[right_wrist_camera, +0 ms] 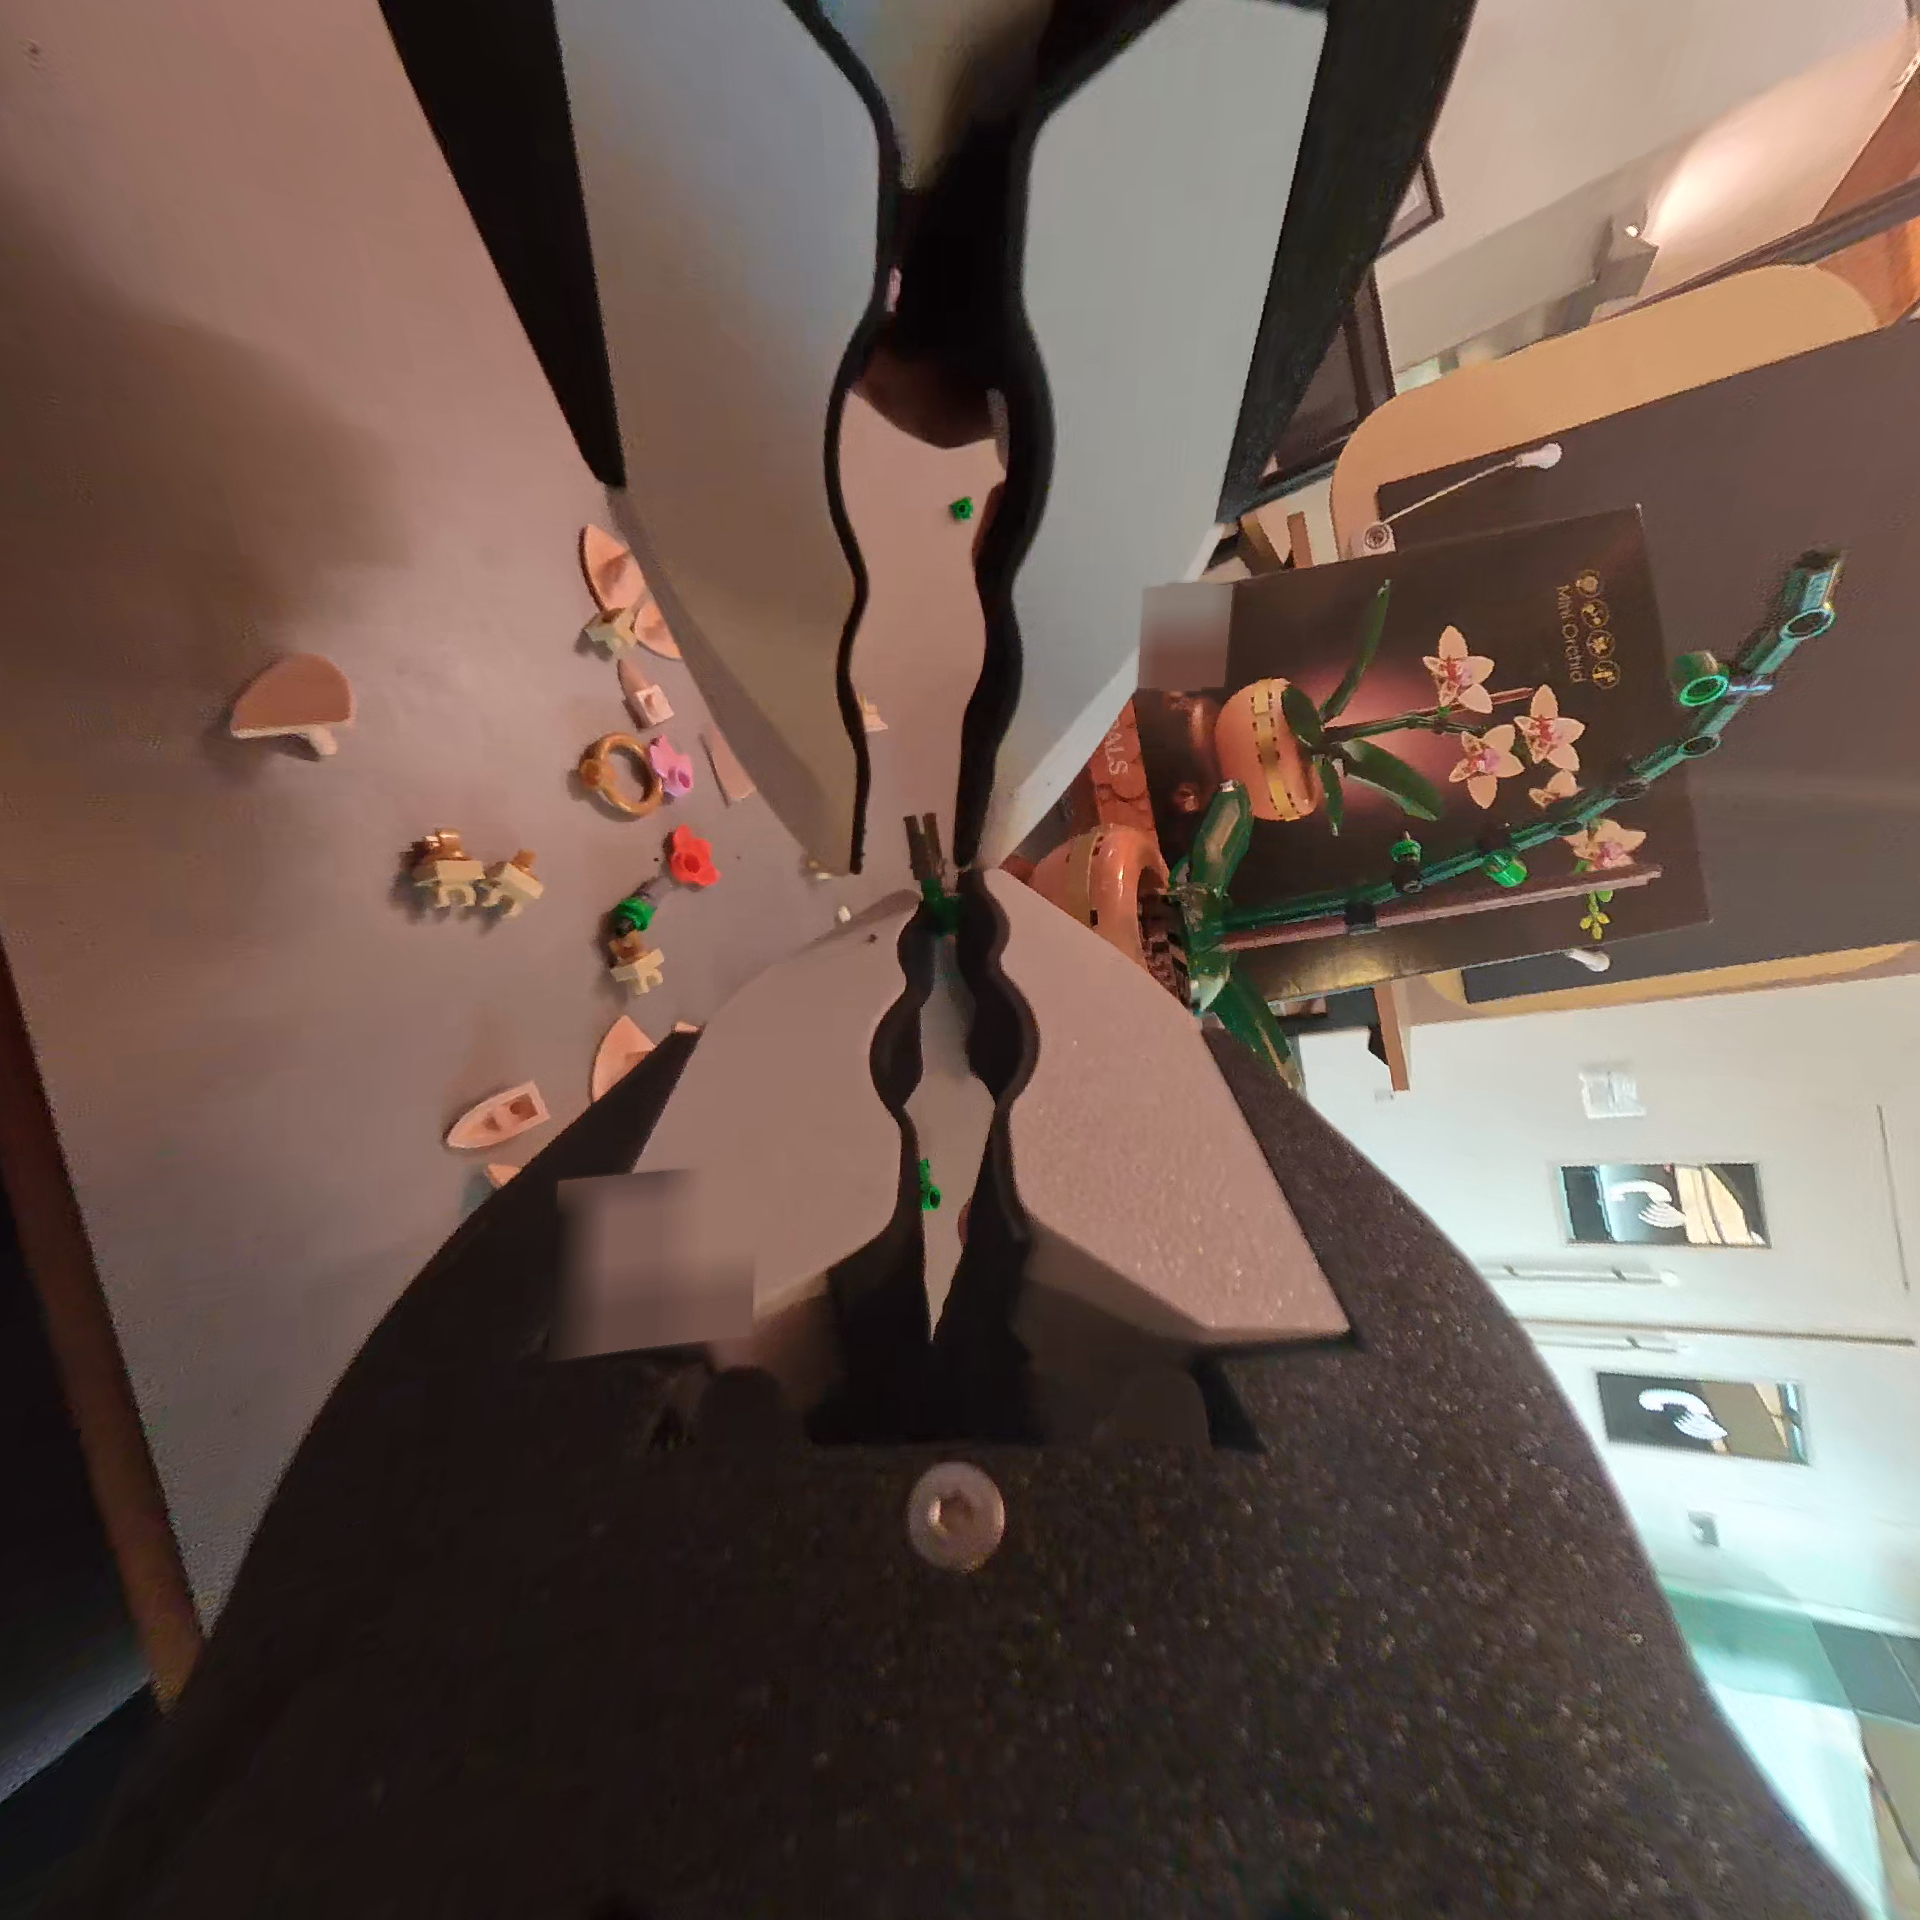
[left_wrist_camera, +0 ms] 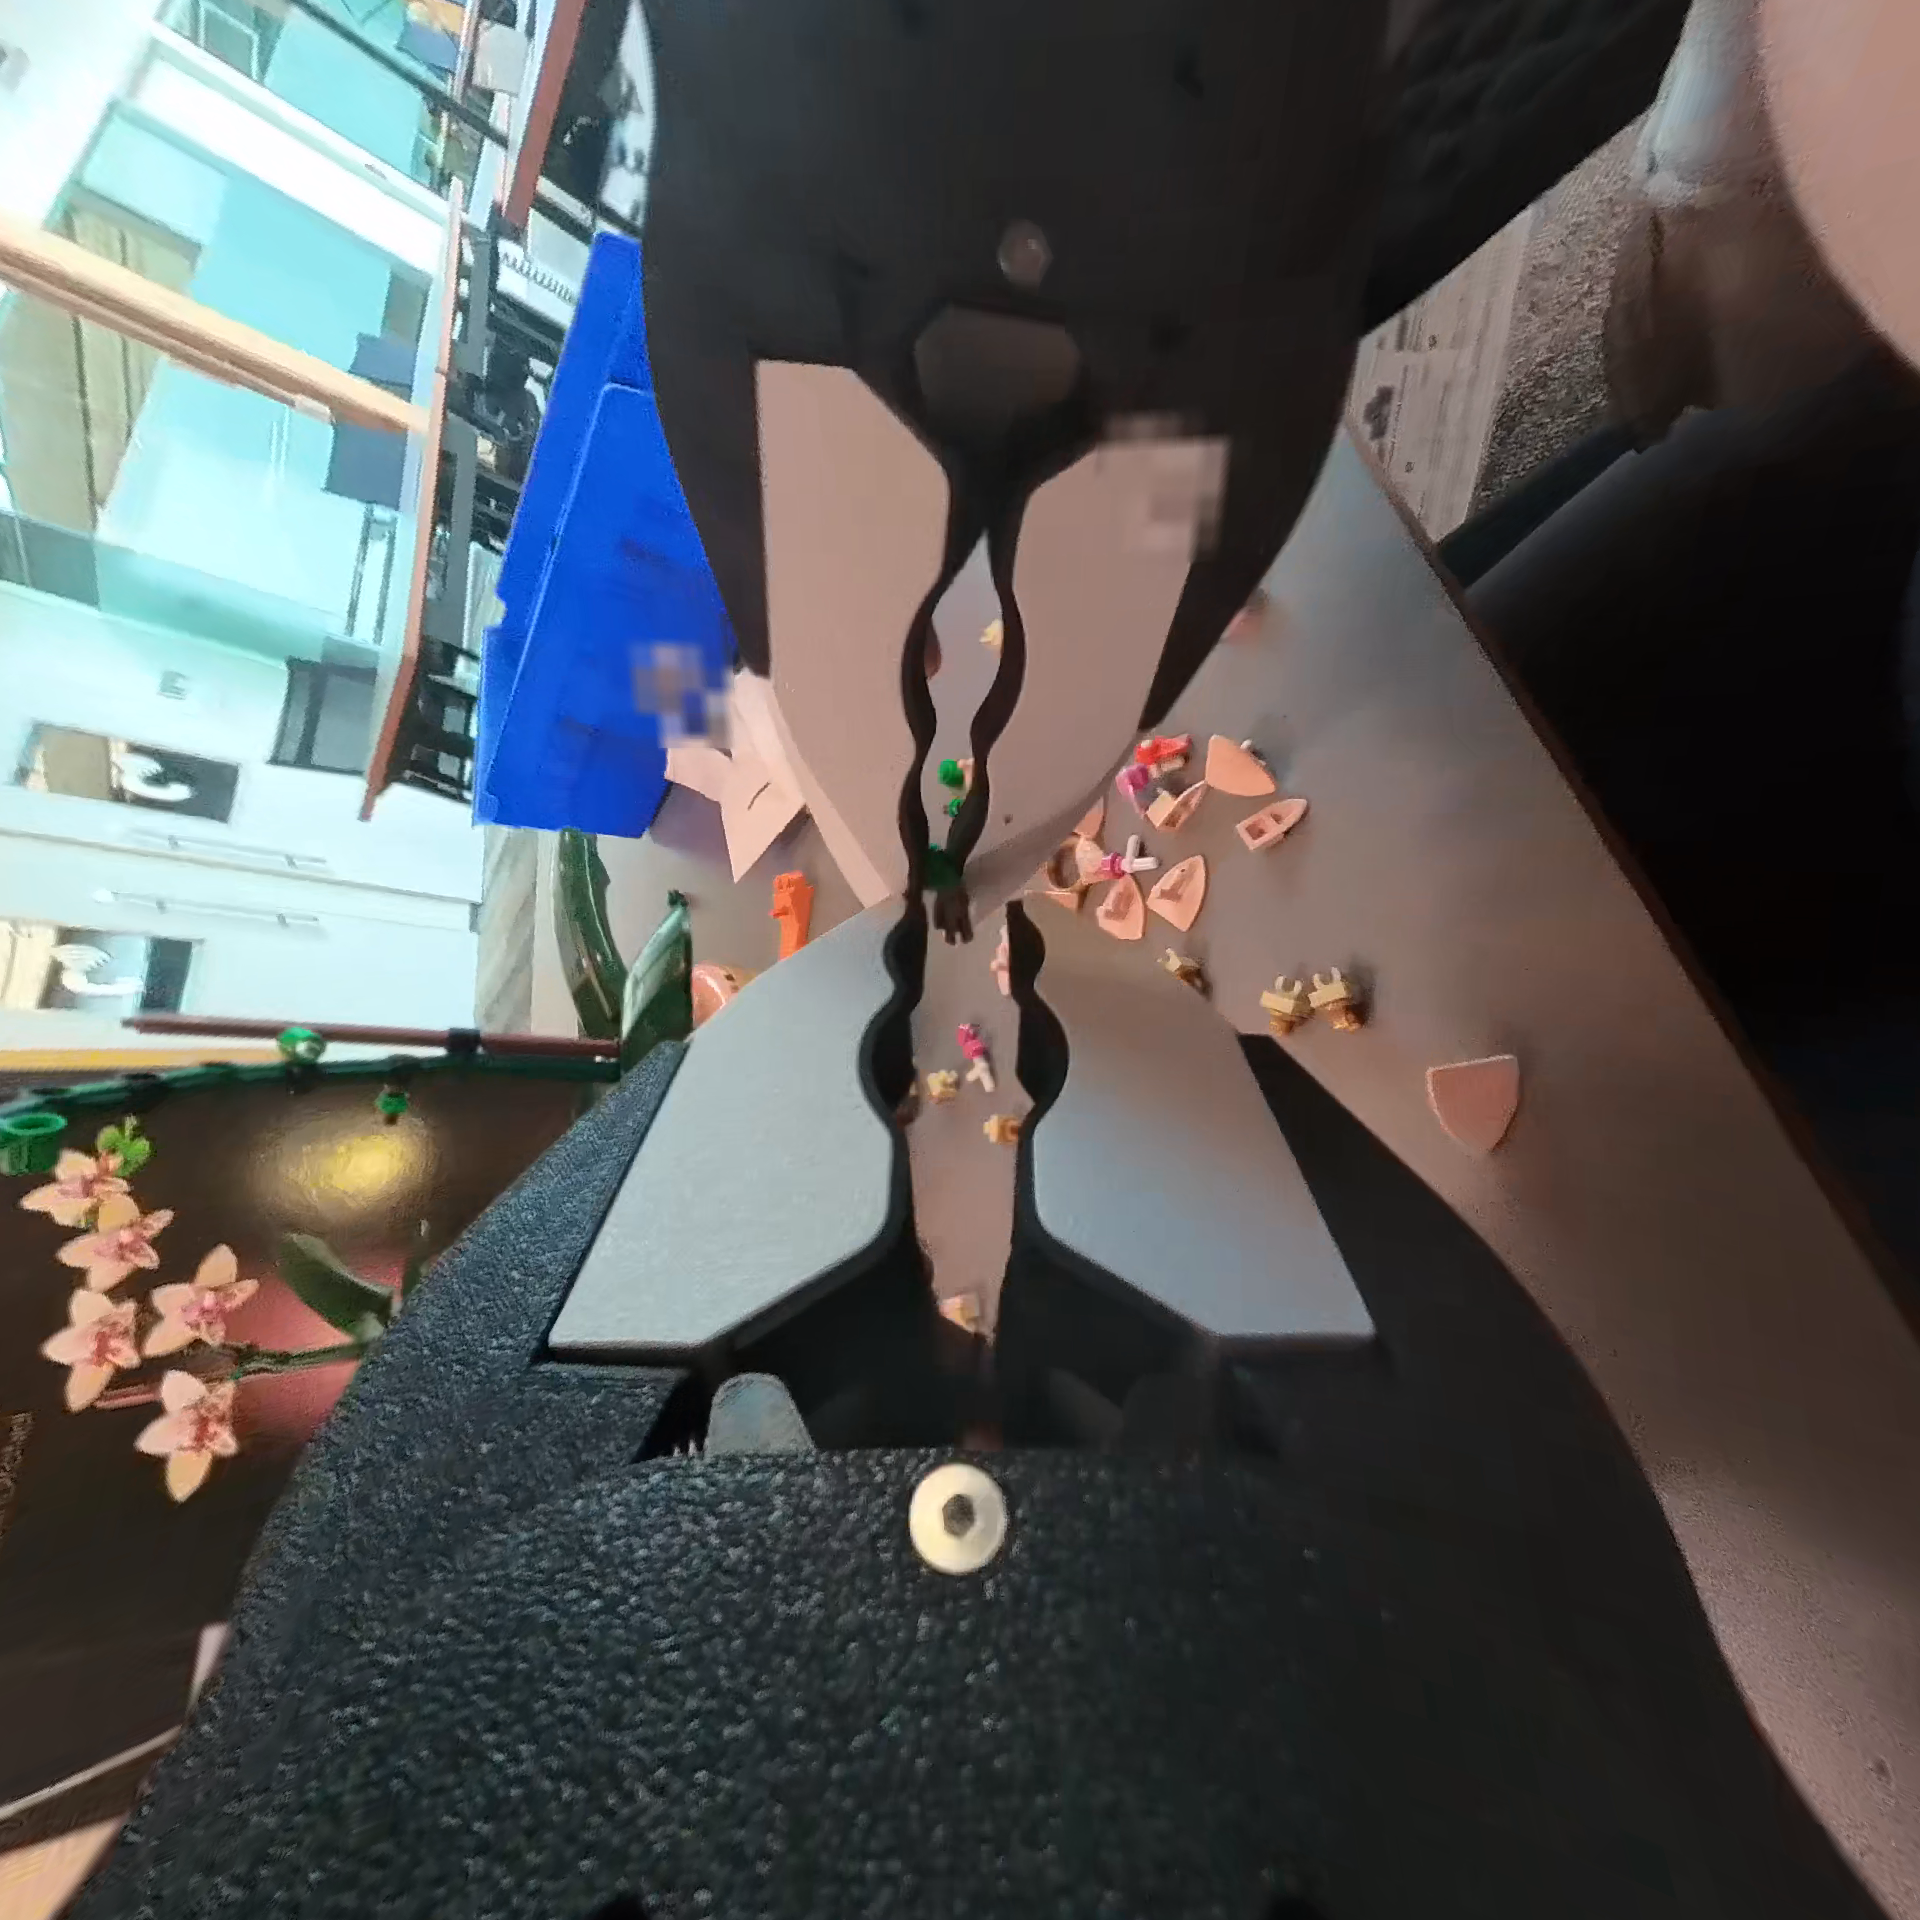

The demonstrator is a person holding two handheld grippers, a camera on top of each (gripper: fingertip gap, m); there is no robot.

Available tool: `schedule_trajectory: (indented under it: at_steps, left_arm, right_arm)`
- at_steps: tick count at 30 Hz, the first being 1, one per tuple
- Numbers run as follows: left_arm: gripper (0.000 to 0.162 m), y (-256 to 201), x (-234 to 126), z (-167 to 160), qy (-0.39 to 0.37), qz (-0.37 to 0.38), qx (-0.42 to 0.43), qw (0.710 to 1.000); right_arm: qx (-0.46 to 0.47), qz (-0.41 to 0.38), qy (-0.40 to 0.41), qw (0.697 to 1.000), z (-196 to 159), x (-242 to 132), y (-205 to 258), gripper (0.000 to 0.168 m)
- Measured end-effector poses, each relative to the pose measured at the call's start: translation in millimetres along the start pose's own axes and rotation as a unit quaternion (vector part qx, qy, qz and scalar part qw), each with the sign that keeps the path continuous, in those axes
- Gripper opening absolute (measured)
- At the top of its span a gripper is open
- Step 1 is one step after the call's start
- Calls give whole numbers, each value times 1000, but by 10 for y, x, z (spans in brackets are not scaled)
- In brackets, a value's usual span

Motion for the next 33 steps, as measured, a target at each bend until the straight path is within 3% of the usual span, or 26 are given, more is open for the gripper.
schedule_trajectory:
  at_steps: [9, 19, 20, 21, 22, 23, 26, 33]
  left_arm:
    - [3, 22, 47, -16, 53, 51, 12, 997]
    - [3, -56, -18, 32, 66, 15, 49, 997]
    - [3, -81, -56, 45, 64, 8, 52, 997]
    - [3, -91, -159, 59, 55, 6, 45, 997]
    - [3, -69, -299, 34, 51, 14, 28, 998]
    - [3, -47, -415, -9, 53, 28, 9, 998]
    - [3, -50, -401, -70, 43, 23, -22, 999]
    - [3, 7, -220, -95, -9, 49, -81, 995]
  right_arm:
    - [73, 14, 33, 997, -33, 24, 24, 4]
    - [22, -1, -20, 1000, 39, -13, 88, 4]
    - [12, -17, 20, 1000, -71, 16, 39, 4]
    - [-31, -31, 96, 994, -466, 59, -38, 5]
    - [20, -15, 128, 991, -775, 7, -81, 5]
    - [92, 5, 104, 990, -732, -90, -129, 4]
    - [84, 14, 44, 995, -322, -135, -111, 4]
    - [140, 21, 33, 989, -277, -89, -81, 4]
Point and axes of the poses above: each gripper's, where its closed fingertips meet, x out along the fingers, z out of its top, y = z × x across the jaws, the point moved 3 cm from there along -x, back along the fingers, and after that the axes turned 14 degrees about -z, right-handed, at the moved point
